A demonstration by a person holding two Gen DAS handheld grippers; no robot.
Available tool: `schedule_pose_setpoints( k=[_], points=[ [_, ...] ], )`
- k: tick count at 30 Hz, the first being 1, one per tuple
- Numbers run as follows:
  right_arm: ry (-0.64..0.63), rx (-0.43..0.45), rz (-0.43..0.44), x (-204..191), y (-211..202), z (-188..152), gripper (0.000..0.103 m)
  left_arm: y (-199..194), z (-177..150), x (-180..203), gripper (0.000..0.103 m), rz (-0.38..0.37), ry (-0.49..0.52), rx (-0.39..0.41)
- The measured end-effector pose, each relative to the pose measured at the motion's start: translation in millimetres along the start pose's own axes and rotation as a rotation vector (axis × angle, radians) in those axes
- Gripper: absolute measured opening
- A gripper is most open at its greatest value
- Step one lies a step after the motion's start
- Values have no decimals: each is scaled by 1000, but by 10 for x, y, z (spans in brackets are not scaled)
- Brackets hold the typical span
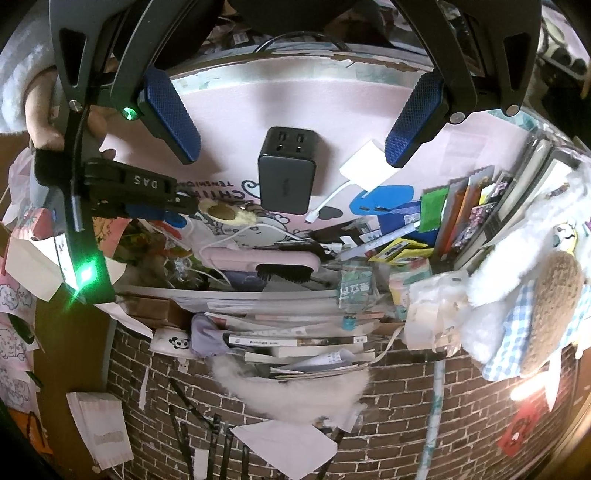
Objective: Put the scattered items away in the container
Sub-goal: 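Move the right gripper toward the blue-lidded white jar, then close the right gripper around the blue-lidded white jar, then lift the jar with the right gripper and carry it over the box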
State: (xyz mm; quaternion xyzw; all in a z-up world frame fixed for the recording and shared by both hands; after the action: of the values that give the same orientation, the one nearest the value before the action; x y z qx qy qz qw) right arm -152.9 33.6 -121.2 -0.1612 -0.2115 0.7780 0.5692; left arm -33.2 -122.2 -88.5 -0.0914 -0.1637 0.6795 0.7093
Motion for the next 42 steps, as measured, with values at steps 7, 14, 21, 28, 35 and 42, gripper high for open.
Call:
schedule_pose_setpoints(
  k=[7, 14, 21, 28, 35, 42],
  points=[
    [-10, -19, -26, -2, 88, 4, 25, 13, -9, -61, 100, -11, -20, 2],
    [-6, -15, -17, -5, 70, -15, 25, 34, -14, -33, 100, -17, -17, -3],
    [-10, 4, 7, -35, -38, 8, 25, 3, 17, -6, 100, -17, -12, 3],
    [-20, 24, 32, -97, -173, 75, 25, -12, 34, 3, 100, -15, -10, 4],
    [-50, 42, 51, -193, -318, 129, 25, -17, 35, 7, 100, -17, -9, 3],
    [-97, 68, 67, -298, -511, 222, 25, -42, 67, 38, 100, -20, -1, 0]
  ],
)
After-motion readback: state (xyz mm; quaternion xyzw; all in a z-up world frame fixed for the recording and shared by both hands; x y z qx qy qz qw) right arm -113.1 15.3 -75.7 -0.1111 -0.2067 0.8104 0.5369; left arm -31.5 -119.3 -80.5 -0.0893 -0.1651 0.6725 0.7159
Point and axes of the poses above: each gripper's, at about its wrist camera, not at the fingertips, and y roughly the way its jaws point, x to its right, z to its top, the point moved 5 cm from there along y, roughly the way its jaws point, and after that the axes turned 11 degrees about x, right-handed, at the moved point
